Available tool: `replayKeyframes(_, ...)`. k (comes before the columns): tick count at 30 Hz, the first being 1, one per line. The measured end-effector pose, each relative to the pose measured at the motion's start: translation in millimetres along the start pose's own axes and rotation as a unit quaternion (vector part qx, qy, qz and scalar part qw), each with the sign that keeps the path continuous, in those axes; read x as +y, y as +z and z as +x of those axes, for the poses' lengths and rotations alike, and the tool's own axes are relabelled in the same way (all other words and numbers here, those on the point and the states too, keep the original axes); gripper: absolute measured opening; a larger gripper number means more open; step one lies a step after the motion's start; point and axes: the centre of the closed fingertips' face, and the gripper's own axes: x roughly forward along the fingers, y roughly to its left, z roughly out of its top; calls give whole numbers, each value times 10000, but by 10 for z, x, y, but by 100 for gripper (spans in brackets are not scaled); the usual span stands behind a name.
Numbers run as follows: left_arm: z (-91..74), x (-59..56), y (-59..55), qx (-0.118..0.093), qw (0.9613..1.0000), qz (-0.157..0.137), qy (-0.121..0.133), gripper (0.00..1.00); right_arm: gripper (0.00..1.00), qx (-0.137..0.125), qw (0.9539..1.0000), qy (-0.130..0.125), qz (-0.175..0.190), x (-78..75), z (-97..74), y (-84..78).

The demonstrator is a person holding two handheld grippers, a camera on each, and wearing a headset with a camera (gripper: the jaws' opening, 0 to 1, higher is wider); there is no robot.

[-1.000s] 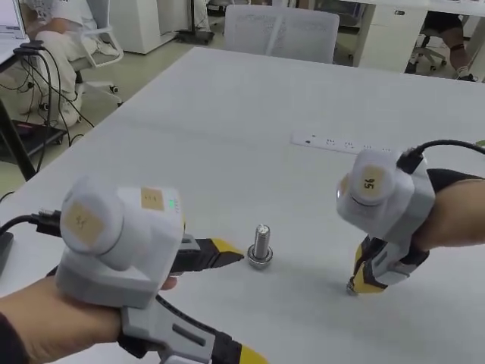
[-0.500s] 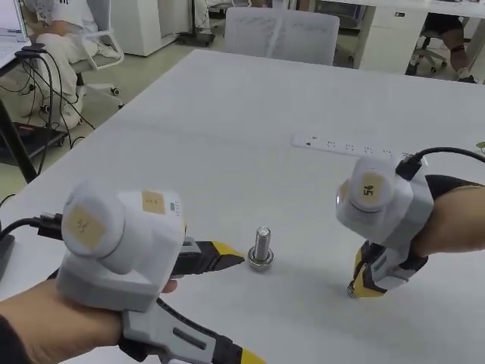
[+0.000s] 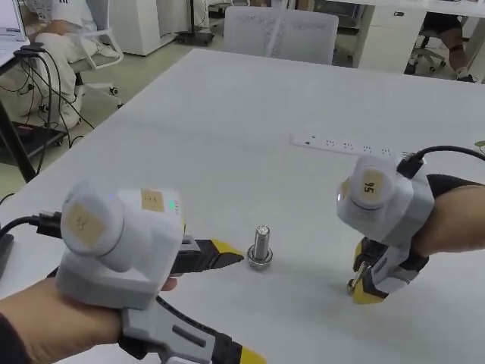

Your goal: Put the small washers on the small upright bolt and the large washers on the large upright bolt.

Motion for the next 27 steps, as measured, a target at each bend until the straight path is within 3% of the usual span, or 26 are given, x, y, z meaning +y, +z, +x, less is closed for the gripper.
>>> replayKeyframes(6, 5, 1, -7, 8, 10000, -4, -5, 86, 63, -176, 9996, 41, 197, 23, 14, 13)
replayKeyframes(13, 9, -2, -8, 13, 10000, -4, -9, 86, 78, -386, 9988, 50, 313, 37, 16, 21)
replayKeyframes(16, 8, 0, -5, 10, 10000, -6, 0, 86, 91, -543, 9975, 148, 432, 84, 19, 35)
replayKeyframes(22, 14, -6, 1, 9, 10000, 0, -4, 87, 100, -654, 9964, 142, 513, 118, 25, 1)
replayKeyframes(27, 15, -7, 6, 6, 10000, 2, 2, 87, 100, -784, 9951, 78, 590, 129, -20, -23)
